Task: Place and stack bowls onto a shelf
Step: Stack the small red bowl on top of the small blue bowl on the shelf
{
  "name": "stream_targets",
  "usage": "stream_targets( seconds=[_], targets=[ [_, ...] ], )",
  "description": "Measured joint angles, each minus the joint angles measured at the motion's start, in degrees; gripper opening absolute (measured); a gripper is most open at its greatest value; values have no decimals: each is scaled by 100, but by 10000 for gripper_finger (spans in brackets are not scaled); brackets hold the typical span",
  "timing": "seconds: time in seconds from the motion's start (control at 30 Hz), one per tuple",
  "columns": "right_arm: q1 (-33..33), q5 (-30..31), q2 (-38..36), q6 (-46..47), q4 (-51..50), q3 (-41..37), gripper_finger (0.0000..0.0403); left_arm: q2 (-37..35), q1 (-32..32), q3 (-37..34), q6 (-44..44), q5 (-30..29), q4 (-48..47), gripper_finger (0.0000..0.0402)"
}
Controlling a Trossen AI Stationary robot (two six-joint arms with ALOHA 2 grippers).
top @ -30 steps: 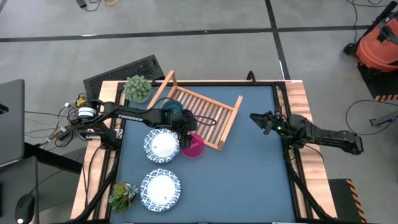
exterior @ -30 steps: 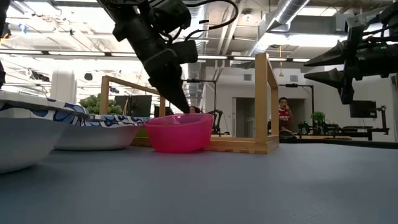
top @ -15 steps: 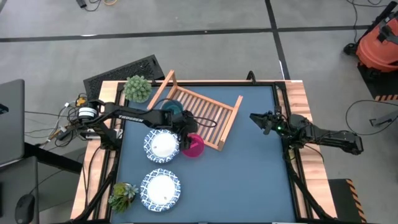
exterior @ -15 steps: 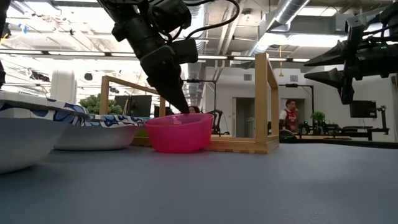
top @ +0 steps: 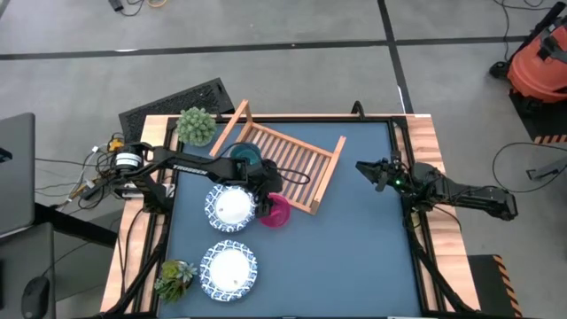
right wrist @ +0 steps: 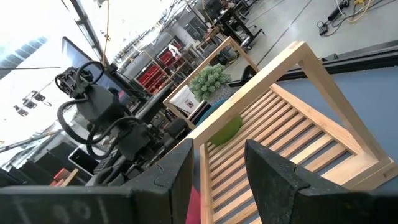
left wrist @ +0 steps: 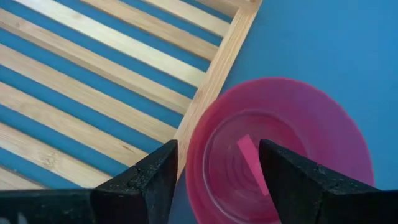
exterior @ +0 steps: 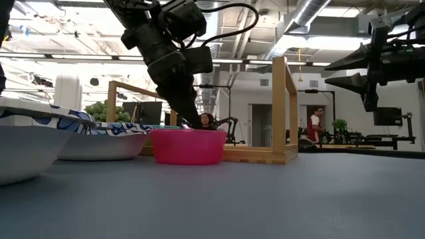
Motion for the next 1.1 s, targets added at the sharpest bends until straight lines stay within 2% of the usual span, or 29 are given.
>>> stream_targets(
  seconds=[0.37, 1.1],
  targets=[
    [0, 0, 1, 0, 0, 0, 171, 0, 0, 0, -2, 172, -104, 144],
    [0, 2, 1, 13, 1, 0, 171, 0, 9, 0, 33, 99, -14, 144]
  ],
)
